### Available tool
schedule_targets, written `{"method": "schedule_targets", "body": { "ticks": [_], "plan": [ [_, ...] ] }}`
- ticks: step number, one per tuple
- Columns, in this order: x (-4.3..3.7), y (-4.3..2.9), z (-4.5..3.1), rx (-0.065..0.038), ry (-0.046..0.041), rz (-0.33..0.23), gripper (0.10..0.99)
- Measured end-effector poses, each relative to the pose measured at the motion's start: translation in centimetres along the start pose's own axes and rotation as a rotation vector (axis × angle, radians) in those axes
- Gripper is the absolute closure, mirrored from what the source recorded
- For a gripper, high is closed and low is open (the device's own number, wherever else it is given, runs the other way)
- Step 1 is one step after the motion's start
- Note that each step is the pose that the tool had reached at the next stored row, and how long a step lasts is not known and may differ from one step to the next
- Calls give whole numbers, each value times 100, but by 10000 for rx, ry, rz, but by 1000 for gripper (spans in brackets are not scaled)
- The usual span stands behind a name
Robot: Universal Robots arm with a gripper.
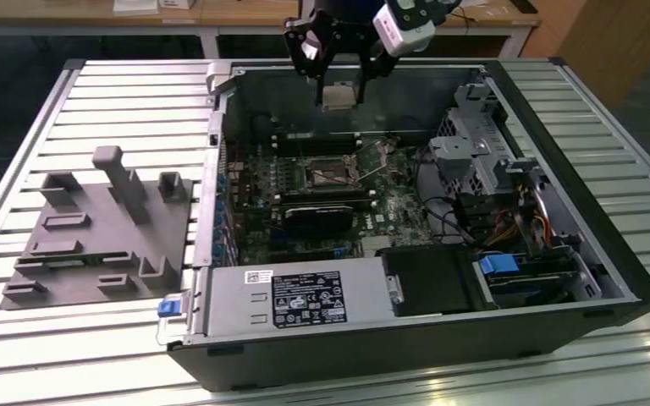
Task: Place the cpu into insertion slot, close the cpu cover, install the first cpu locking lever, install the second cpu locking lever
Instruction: 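Place the cpu into insertion slot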
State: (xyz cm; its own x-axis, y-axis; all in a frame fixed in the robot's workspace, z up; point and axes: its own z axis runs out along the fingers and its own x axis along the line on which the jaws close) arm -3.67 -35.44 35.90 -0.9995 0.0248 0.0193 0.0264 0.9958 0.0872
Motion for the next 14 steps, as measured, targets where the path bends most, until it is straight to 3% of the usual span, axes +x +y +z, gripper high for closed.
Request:
{"method": "schedule_targets", "body": {
  "ticks": [10, 14],
  "plan": [
    [-2, -10, 118, 57, -2, 4, 545],
    [-3, -15, 170, 52, -23, 244, 545]
  ]
}}
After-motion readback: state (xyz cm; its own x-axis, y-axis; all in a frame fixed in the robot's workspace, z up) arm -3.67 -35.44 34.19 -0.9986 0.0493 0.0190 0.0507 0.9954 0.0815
